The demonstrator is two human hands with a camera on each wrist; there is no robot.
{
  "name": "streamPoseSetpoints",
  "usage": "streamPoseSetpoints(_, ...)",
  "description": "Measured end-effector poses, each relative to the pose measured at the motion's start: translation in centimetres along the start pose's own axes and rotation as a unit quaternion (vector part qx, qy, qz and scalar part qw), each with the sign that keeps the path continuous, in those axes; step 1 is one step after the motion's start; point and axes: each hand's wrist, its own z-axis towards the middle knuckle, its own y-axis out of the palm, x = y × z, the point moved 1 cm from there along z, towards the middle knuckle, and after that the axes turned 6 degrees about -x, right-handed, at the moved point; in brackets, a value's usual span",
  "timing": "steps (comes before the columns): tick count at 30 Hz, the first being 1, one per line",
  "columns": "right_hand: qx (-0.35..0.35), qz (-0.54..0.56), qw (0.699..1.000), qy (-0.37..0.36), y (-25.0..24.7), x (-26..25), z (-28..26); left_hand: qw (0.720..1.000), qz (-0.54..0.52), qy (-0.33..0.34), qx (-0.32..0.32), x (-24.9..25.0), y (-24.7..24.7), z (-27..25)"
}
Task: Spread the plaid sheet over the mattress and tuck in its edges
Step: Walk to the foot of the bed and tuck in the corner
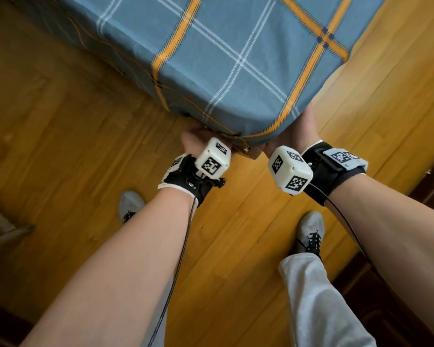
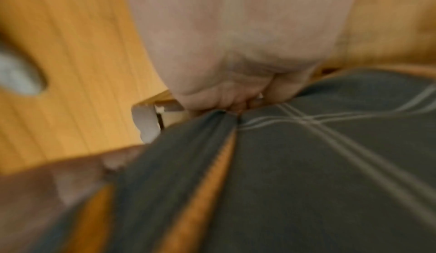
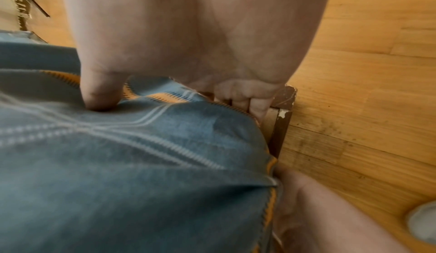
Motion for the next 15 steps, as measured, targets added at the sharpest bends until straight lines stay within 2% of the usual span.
streamPoseSetpoints(2,-0.018,0.045,0.999,0.004,-0.3,0.1,0.5,0.994,-0.105,0.0,-0.03,-0.1,0.1,-0.3)
streamPoseSetpoints(3,-0.024,0.063,0.998,0.01,-0.4,0.4,0.6,0.982,-0.165,-0.007,-0.09,0.1,0.2,-0.5)
streamPoseSetpoints(5,-0.028,0.071,0.997,0.01,-0.7,0.7,0.7,0.98,-0.149,-0.019,-0.134,0.6,0.5,-0.9)
streamPoseSetpoints(7,-0.016,0.064,0.998,0.012,-0.4,0.7,0.7,0.98,-0.136,-0.017,-0.142,1.0,0.4,-1.0)
streamPoseSetpoints(12,0.085,-0.024,0.996,0.028,0.0,-0.1,2.4,0.994,-0.104,-0.005,-0.013,1.0,-1.1,-0.1)
streamPoseSetpoints(15,0.084,-0.023,0.995,0.038,-0.7,-0.2,3.4,0.994,-0.104,0.003,-0.017,0.5,-1.4,-0.4)
